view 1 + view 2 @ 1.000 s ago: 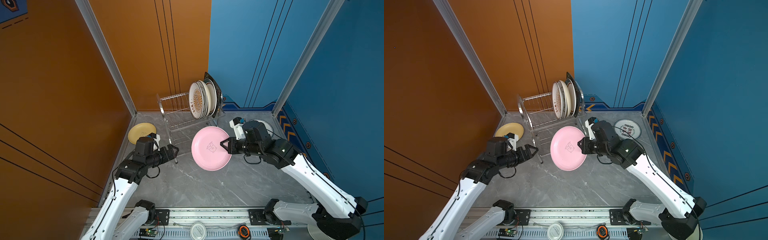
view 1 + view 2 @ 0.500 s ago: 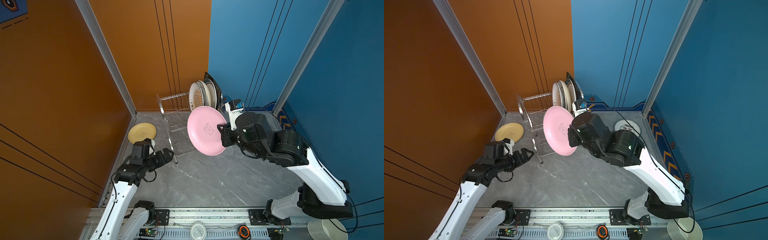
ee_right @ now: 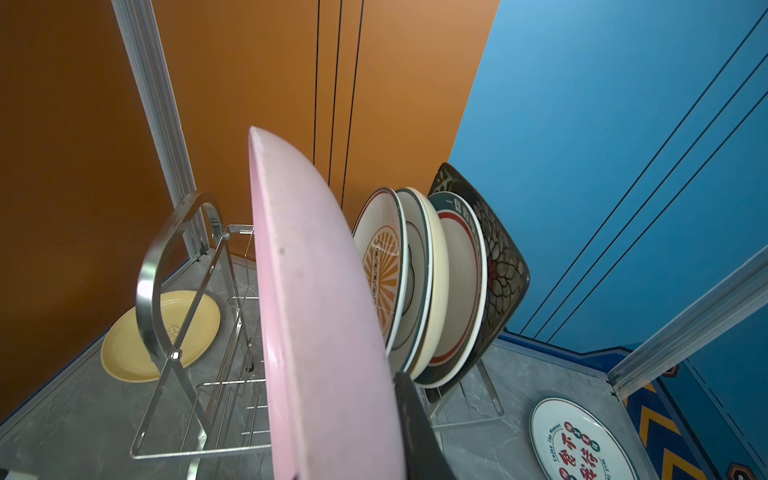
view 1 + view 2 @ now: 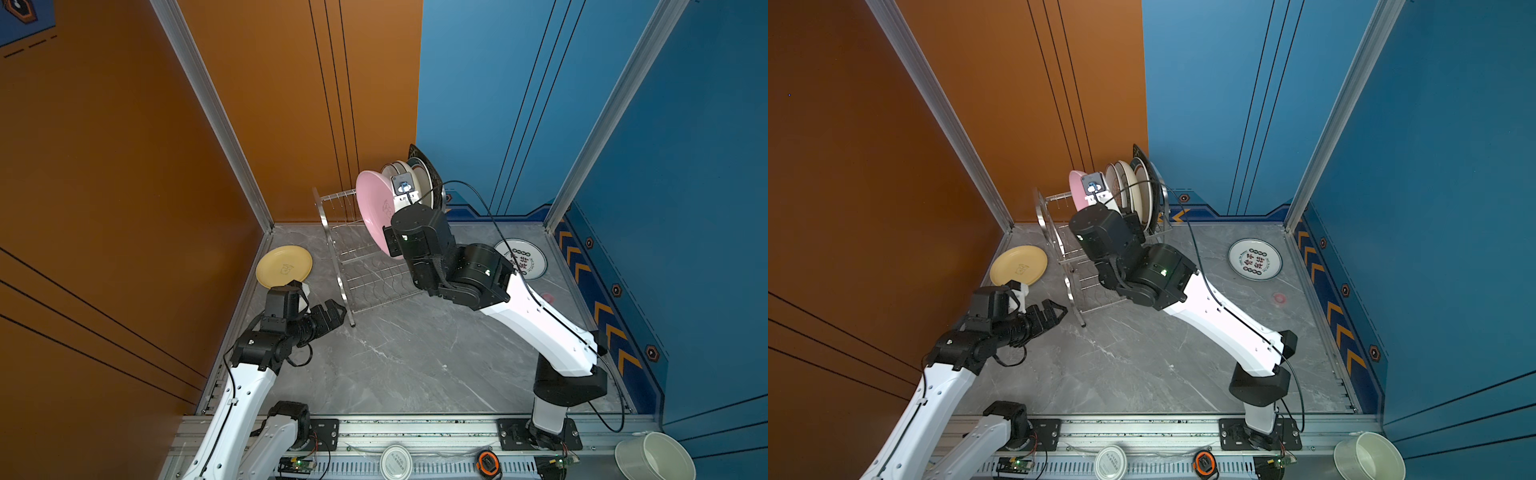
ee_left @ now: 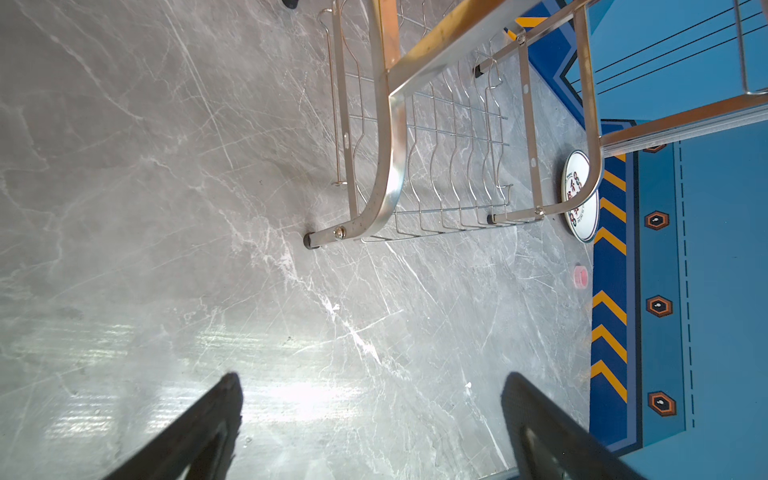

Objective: Load the plates into the dish rack
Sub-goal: 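Carry the pink plate upright to the rack with the right gripper while the left releases, then lower the pink plate into the rack slot beside the sunburst plate with the right gripper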

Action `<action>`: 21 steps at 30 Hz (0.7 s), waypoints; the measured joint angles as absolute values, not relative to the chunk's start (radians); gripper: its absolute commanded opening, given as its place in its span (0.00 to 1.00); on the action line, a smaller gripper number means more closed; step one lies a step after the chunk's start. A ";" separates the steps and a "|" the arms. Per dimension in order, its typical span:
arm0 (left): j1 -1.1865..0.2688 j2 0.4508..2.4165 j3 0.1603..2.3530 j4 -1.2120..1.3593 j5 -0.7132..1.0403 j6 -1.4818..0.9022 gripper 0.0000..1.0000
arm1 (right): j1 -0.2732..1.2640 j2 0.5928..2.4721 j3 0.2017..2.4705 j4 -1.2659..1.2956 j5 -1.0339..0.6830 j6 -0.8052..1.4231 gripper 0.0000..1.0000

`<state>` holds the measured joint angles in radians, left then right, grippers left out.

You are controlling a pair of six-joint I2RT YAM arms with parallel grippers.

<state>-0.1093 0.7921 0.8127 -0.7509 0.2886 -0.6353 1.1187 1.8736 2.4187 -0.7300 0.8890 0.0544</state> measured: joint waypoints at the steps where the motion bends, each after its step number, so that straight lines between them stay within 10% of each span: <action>1: -0.109 0.789 0.809 -0.751 0.289 -0.635 0.98 | 1.113 1.887 2.419 -0.698 0.897 0.034 0.02; 21: -0.097 0.781 0.786 -0.751 0.289 -0.636 0.98 | 1.009 2.132 2.503 -0.370 0.971 -0.116 0.01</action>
